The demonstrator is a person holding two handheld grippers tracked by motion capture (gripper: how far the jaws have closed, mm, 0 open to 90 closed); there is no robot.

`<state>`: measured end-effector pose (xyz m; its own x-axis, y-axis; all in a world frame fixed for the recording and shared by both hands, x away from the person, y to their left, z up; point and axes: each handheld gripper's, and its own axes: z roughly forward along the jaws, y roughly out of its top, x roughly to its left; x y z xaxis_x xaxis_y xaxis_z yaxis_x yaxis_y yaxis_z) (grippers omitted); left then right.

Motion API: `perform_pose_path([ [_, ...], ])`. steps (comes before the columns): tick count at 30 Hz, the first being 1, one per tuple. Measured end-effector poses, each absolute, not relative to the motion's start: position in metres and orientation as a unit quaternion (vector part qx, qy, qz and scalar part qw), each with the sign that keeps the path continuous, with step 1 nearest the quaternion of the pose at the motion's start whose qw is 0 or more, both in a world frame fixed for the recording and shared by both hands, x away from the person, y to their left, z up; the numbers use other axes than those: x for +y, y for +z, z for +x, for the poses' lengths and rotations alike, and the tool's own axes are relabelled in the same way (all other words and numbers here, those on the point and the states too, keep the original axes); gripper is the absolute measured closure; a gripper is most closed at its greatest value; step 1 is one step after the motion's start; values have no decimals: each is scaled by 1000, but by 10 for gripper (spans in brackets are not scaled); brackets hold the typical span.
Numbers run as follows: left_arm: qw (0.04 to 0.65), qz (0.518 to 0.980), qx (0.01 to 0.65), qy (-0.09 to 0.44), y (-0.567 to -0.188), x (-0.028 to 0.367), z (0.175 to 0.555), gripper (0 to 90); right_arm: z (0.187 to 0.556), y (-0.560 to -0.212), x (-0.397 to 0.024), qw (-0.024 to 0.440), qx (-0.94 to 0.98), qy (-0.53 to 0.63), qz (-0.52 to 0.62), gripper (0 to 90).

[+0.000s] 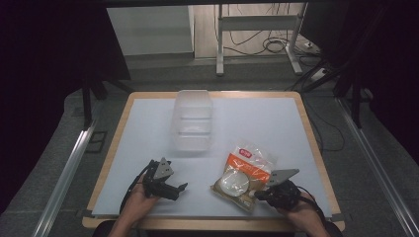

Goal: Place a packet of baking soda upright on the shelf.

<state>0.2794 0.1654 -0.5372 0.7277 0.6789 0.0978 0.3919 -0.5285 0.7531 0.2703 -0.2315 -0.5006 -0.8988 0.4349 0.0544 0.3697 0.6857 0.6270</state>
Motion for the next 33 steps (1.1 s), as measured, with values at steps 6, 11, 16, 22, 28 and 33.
perform_pose_path([
  [6, 371, 853, 314, 194, -537, 165, 279, 36, 270, -508, -225, 36, 927, 311, 208, 885],
  [11, 370, 853, 313, 195, -537, 165, 279, 36, 269, -512, -220, 37, 933, 295, 202, 886],
  [16, 372, 852, 309, 198, -536, 165, 279, 37, 267, -513, -211, 38, 935, 296, 191, 888],
  [22, 369, 854, 307, 200, -537, 163, 280, 37, 265, -514, -194, 49, 936, 298, 183, 888],
  [28, 369, 854, 306, 201, -537, 163, 280, 37, 268, -515, -176, 61, 934, 300, 183, 888],
  [33, 368, 855, 306, 201, -537, 162, 280, 37, 270, -516, -168, 63, 934, 302, 183, 888],
])
